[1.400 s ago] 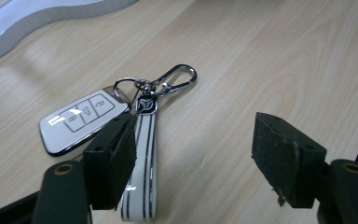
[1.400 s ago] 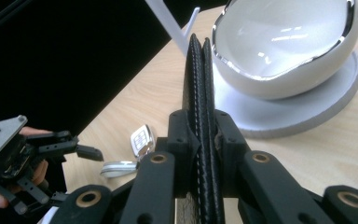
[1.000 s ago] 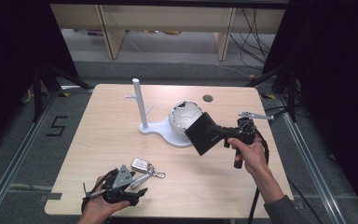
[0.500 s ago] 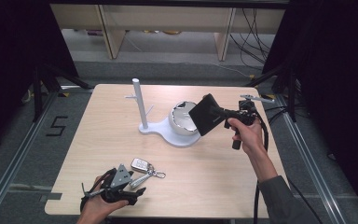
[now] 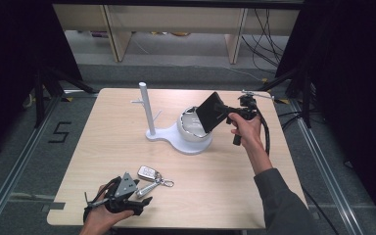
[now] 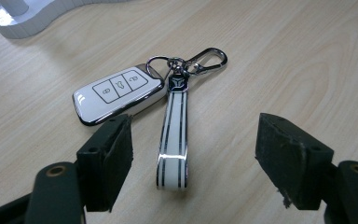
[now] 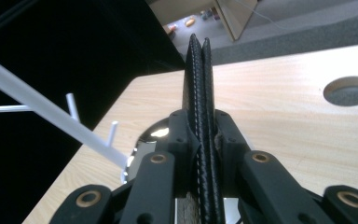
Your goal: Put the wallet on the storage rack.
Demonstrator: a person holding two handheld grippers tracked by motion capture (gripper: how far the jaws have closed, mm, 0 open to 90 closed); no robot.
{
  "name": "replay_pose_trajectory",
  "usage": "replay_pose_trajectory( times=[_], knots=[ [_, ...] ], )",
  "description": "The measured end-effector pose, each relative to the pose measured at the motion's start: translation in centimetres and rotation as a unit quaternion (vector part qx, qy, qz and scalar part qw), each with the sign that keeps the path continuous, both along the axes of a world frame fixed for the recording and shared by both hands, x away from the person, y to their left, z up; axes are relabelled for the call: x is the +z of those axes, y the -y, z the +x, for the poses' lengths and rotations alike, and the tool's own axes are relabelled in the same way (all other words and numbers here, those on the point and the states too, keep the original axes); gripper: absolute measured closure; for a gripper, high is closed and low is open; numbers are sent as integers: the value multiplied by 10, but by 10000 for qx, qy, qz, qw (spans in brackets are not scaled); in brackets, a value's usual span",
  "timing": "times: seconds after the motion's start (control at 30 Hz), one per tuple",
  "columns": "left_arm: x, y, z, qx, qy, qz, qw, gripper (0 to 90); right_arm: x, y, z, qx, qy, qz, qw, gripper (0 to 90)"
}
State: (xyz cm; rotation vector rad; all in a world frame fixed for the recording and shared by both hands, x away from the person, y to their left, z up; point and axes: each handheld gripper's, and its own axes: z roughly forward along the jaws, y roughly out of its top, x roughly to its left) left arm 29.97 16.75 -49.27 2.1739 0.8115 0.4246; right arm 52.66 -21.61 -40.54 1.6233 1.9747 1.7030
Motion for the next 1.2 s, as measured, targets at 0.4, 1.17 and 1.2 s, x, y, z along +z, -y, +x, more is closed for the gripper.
replay_pose_trajectory(
  times=[0.4, 1.17, 1.2],
  knots=[
    [0, -1, 0, -42, -31, 128, 9999, 266, -30, -26, 16, 114, -300, -75, 9995, 797],
    [1, -10, -3, 105, 9, 48, 9999, 259, -9, -2, -21, -13, 157, -1608, 9869, 342],
    [1, -11, -4, 85, 24, 23, 10000, 258, -9, 1, -26, 5, 279, -1678, 9854, 342]
  ],
)
